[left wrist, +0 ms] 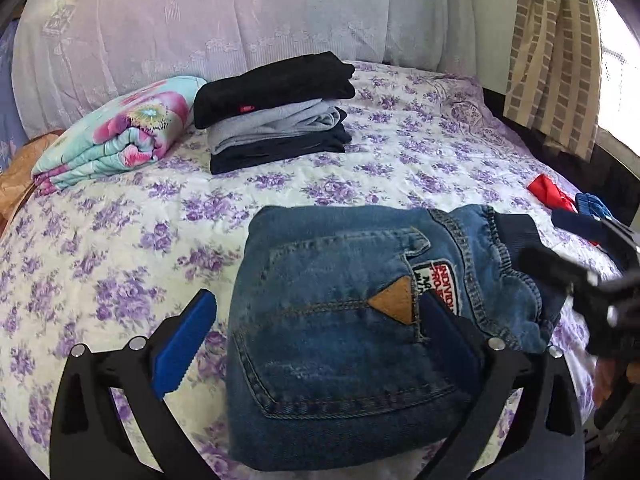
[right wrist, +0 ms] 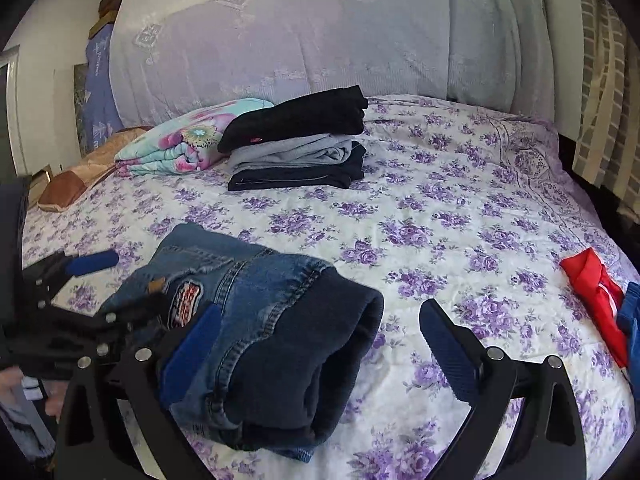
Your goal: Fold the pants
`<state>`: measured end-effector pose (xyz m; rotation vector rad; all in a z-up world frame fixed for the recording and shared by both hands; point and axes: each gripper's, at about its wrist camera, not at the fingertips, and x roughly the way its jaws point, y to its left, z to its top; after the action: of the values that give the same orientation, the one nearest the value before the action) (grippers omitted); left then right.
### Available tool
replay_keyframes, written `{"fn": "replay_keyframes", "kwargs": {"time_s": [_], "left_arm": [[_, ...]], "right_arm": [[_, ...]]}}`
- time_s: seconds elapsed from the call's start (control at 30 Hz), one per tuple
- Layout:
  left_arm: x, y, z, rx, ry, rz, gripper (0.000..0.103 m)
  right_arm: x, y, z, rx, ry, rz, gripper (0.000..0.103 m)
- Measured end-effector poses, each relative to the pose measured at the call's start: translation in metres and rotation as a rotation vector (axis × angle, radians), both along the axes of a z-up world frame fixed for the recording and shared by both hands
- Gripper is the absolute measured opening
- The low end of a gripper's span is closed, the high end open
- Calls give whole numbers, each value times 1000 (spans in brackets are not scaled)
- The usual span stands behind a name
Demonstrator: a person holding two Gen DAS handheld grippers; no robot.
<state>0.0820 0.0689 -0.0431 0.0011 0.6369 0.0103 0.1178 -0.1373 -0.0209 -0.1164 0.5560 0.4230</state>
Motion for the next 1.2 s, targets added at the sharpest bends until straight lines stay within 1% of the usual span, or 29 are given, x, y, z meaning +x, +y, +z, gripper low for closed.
{"fn": "replay_keyframes", "kwargs": {"time_s": [0.13, 0.23, 0.33, 0.53, 0.67, 0.8, 0.93, 1.0, 1.2], "left_arm": [[0, -1, 9, 19, -36, 12, 99], [-2, -2, 18, 6, -67, 17, 99], [0, -2, 21, 32, -76, 29, 99], [14, 4, 19, 51, -59, 62, 99], [22, 8, 14, 42, -38, 76, 99], [28, 10, 5, 42, -17, 77, 99], [33, 12, -5, 25, 19, 72, 99], [36, 12, -9, 26, 32, 70, 99], [38, 14, -14, 18, 43, 73, 99]], "right_arm": [[-12, -6, -5, 6, 3, -10, 99], [-15, -10, -7, 15, 17, -15, 99], [-15, -9, -7, 11, 14, -16, 99], [-15, -4, -5, 0, 5, 0, 99], [-14, 0, -6, -15, 1, 3, 99], [-2, 3, -25, -61, 66, 0, 100], [4, -5, -41, -8, 137, 25, 100], [6, -8, -45, 18, 159, 34, 100], [9, -10, -49, 45, 175, 45, 100]]}}
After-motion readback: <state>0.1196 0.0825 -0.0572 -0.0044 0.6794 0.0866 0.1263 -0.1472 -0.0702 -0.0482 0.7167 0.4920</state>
